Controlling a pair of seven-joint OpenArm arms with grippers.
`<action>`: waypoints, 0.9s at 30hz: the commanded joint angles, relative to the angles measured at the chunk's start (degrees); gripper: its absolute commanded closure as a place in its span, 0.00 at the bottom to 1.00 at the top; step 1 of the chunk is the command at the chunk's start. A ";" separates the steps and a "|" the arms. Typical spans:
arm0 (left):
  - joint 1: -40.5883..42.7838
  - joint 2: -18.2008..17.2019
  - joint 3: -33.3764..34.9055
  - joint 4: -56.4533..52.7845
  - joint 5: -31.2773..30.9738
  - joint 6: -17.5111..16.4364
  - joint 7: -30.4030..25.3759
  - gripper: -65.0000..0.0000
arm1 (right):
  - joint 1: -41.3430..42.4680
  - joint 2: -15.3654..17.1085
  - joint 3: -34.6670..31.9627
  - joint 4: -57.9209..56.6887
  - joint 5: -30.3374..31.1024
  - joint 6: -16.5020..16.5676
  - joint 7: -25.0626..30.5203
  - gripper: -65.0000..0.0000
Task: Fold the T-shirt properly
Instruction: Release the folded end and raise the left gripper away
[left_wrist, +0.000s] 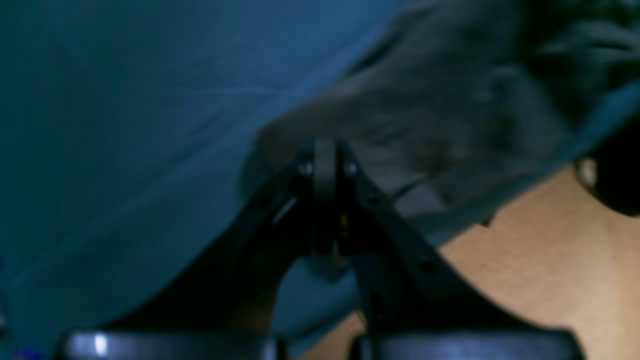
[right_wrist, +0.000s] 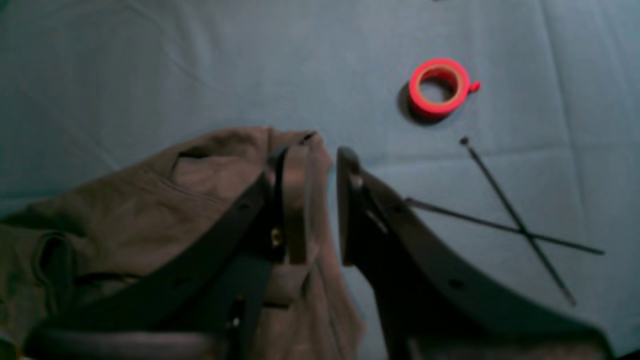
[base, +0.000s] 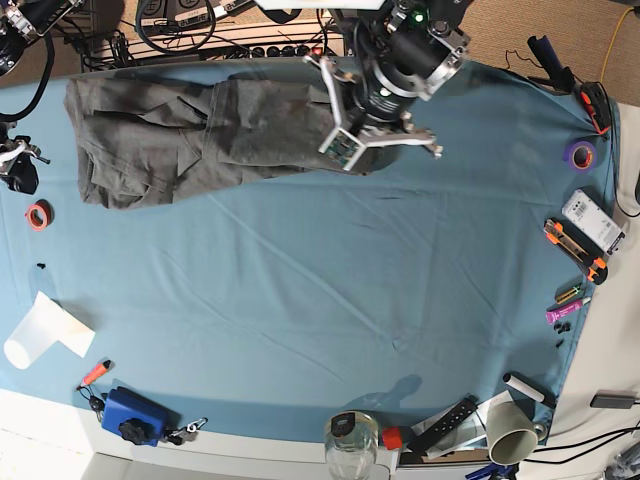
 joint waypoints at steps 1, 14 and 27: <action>0.00 -0.35 0.20 1.05 1.22 1.25 -1.62 1.00 | 0.31 1.70 0.44 0.98 0.02 0.17 1.07 0.82; -0.26 -5.27 -15.96 1.05 -6.34 2.19 -1.11 1.00 | -1.68 1.44 -0.98 -1.07 -6.27 0.15 0.24 0.57; -0.28 -10.14 -26.77 1.05 -21.35 -0.79 -1.11 1.00 | -1.55 1.44 -13.49 -13.88 2.40 2.10 -2.62 0.57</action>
